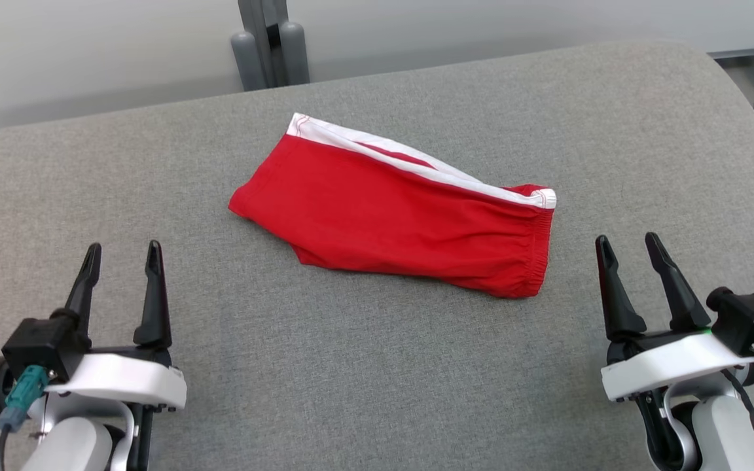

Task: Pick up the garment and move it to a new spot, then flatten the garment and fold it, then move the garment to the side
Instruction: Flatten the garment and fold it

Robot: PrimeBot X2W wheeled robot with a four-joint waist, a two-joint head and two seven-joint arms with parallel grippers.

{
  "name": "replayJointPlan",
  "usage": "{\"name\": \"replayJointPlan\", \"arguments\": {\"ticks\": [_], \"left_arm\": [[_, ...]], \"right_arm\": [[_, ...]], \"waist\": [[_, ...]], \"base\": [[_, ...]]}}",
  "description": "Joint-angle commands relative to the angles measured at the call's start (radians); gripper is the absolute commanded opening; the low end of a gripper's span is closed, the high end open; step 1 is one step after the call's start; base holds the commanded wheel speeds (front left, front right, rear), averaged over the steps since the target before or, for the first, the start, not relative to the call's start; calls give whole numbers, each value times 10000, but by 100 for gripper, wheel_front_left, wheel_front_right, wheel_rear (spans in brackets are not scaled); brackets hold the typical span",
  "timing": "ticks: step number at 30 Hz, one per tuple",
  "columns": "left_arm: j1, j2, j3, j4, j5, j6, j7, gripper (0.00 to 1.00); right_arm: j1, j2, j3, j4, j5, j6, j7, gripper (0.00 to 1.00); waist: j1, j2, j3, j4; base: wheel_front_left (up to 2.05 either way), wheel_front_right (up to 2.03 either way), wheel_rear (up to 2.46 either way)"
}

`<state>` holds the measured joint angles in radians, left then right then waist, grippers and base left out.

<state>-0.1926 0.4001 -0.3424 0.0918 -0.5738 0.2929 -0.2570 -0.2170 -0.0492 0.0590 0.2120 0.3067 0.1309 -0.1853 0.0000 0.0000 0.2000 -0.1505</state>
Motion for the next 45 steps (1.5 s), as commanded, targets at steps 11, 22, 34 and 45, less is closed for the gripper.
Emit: {"name": "replayJointPlan", "arguments": {"ticks": [11, 22, 34, 45], "left_arm": [[318, 145, -260, -190, 156, 22, 90, 100], [-463, 227, -543, -58, 255, -220, 490, 100], [-3990, -227, -1749, 2712, -266, -2382, 2942, 100], [-5763, -448, -1643, 6189, -714, -3029, 3608, 100]], "right_arm": [[394, -35, -63, -152, 137, -3, 145, 100], [255, -34, -53, -152, 58, -3, 250, 100], [-354, -30, 749, 112, 424, -3, 19, 100], [-862, -36, 1373, 830, 1016, -3, -497, 100]], "waist": [[0, 0, -300, 17], [0, 0, -74, 103], [0, 0, 1068, -746], [0, 0, 1705, -1415]], "base": [[0, 0, 0], [0, 0, 0], [0, 0, 0], [0, 0, 0]]}}
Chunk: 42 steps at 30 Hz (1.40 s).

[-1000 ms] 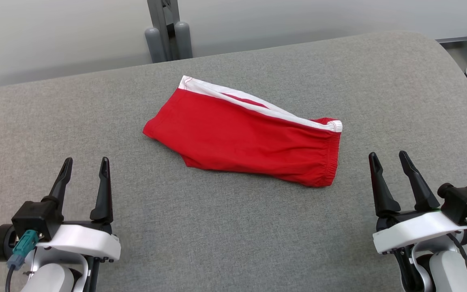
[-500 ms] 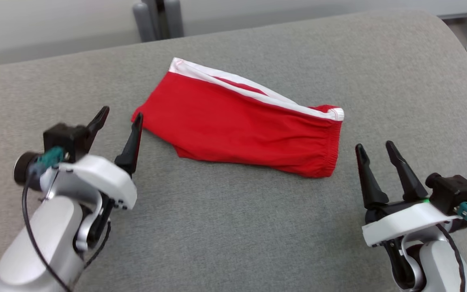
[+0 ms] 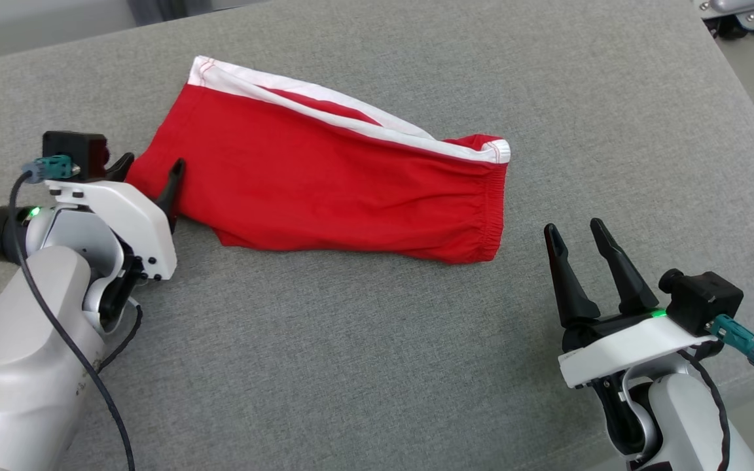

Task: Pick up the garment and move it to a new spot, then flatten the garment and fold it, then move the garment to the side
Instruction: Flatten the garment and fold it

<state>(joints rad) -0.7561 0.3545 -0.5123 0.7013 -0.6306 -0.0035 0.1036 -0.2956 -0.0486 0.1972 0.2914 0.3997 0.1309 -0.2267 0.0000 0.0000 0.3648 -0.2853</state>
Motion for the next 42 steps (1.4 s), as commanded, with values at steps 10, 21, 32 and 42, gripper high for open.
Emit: {"name": "replayJointPlan", "arguments": {"ticks": [10, 21, 32, 42], "left_arm": [[-207, -468, 130, 1577, -724, -577, 190, 48], [10, -730, 403, 1827, -1028, -775, -1151, 0], [2900, -945, 456, -1179, -1153, 10, -2687, 0], [5768, -510, 622, -5076, -1375, 1685, -2299, 0]], "right_arm": [[-209, -42, 168, 485, 493, -3, -285, 100], [-230, -42, 50, 699, 480, -3, -367, 100], [389, -46, -720, 453, -163, -3, 31, 100], [979, -48, -1095, -147, -500, -3, 689, 100]], "waist": [[0, 0, -18, 7], [0, 0, -206, 193], [0, 0, -929, 1332], [0, 0, -1386, 2222]], "base": [[0, 0, 0], [0, 0, 0], [0, 0, 0], [0, 0, 0]]}}
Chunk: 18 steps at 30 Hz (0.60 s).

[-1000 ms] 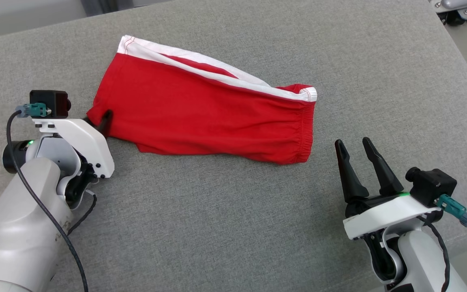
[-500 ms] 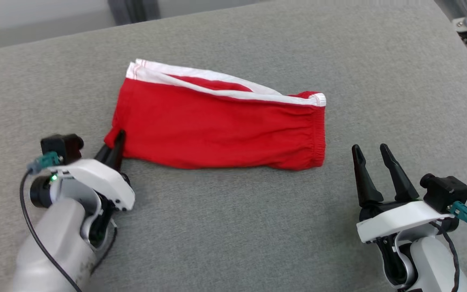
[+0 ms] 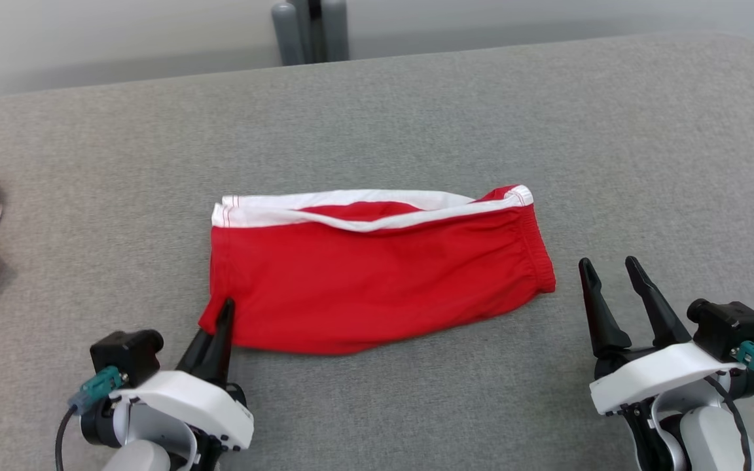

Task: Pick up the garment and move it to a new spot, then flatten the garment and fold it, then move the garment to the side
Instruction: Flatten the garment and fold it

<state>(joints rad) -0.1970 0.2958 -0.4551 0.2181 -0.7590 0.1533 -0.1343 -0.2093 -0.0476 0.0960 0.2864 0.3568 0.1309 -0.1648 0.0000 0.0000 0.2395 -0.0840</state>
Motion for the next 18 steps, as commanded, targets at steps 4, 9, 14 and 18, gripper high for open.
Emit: {"name": "replayJointPlan", "arguments": {"ticks": [4, 9, 14, 18], "left_arm": [[612, 208, -63, -819, -219, 328, 522, 0], [744, 222, -55, -742, -304, 401, 650, 100], [806, 316, 383, -635, -203, 774, 134, 100], [656, 523, 735, -763, 12, 989, -398, 100]], "right_arm": [[293, -57, -157, -329, -99, -3, 272, 100], [346, -59, -83, -443, -85, -4, 385, 100], [430, -54, -176, -559, -29, -4, 317, 100], [432, -56, -308, -655, -125, -4, 299, 100]], "waist": [[0, 0, -199, 355], [0, 0, -292, 252], [0, 0, -440, 45], [0, 0, -593, -76]], "base": [[0, 0, 0], [0, 0, 0], [0, 0, 0], [0, 0, 0]]}}
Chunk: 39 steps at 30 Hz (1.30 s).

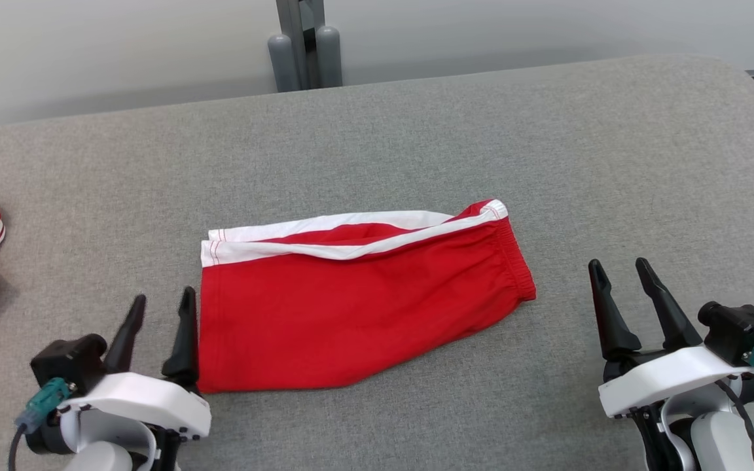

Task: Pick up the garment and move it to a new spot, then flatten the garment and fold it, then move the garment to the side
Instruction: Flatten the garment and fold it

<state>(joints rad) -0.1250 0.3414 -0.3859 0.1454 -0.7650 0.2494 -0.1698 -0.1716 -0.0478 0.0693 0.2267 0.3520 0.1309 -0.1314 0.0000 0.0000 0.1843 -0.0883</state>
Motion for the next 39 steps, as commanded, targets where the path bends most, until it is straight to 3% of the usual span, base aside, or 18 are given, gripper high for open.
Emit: {"name": "replayJointPlan", "arguments": {"ticks": [1, 10, 14, 24, 35, 36, 39], "left_arm": [[-140, 118, 105, -75, 159, 79, -160, 100], [-830, 359, 744, -605, 1330, 143, -891, 100], [-218, 348, 1061, -1140, 2084, 418, -936, 100], [1260, 160, 1228, -1769, 2942, 433, -928, 100], [1841, -424, 1898, -1457, 3040, -4, -930, 100], [1684, -702, 2122, -1096, 3464, -410, -931, 100], [1569, -832, 2188, -1004, 3577, -555, -931, 100]], "right_arm": [[34, -52, -75, -76, -149, -4, -44, 100], [94, -54, -338, -353, -666, -4, 5, 100], [253, -51, -240, -506, -784, -4, 136, 100], [879, -52, -187, -897, -1039, -4, 170, 100], [1413, -52, -353, -1183, -1149, -4, 264, 100], [1559, -52, -491, -1319, -1243, -4, 409, 100], [1560, -52, -534, -1341, -1261, -4, 450, 100]], "waist": [[0, 0, -88, -53], [0, 0, -611, -114], [0, 0, -915, -235], [0, 0, -1317, -54], [0, 0, -1678, 181], [0, 0, -1720, 385], [0, 0, -1695, 469]], "base": [[0, 0, 0], [0, 0, 0], [0, 0, 0], [0, 0, 0], [0, 0, 0], [0, 0, 0], [0, 0, 0]]}}
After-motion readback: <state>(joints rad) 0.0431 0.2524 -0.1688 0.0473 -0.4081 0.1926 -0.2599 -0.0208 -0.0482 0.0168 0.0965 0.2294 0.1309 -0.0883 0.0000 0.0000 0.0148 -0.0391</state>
